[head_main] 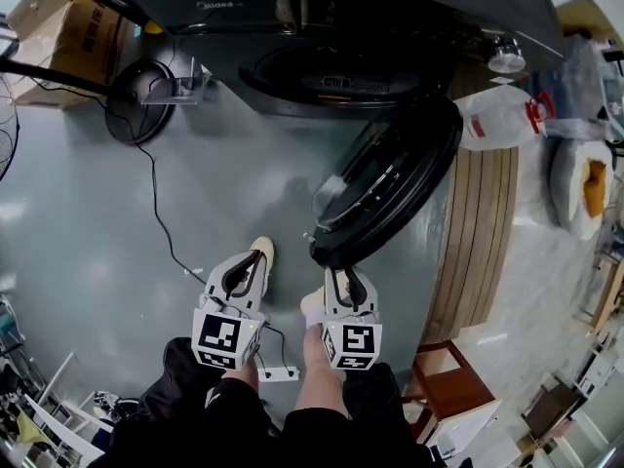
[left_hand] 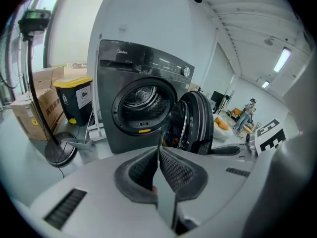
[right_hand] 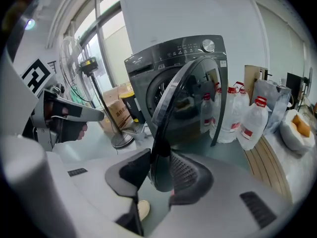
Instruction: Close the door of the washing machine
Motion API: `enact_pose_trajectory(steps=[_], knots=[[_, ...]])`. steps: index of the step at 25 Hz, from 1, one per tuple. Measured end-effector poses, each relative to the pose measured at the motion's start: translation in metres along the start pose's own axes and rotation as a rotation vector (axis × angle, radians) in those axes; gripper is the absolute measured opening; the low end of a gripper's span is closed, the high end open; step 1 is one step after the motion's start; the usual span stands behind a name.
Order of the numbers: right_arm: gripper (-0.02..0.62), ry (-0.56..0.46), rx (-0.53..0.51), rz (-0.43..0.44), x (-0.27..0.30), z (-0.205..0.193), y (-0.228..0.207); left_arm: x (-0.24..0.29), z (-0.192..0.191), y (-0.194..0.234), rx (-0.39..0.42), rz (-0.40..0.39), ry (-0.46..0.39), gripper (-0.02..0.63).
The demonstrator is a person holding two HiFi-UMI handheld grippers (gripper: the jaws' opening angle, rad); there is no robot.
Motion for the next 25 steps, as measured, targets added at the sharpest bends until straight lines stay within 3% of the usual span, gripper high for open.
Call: enact_pose_trajectory(steps=[25], knots=[[0.137, -0.015, 0.046, 0.027, 0.109, 0.07, 0.079, 0.015, 0.028, 0.117, -0.029, -0.005, -0.016, 0.032]])
Point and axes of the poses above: the fingertips, and each gripper's own axes: x forward along the fingers, y to its left, z out of its top, the point moved 6 cm from there along -x, backward along the fingers, and after that the axes turned 4 degrees about z, right-handed, at the moved point
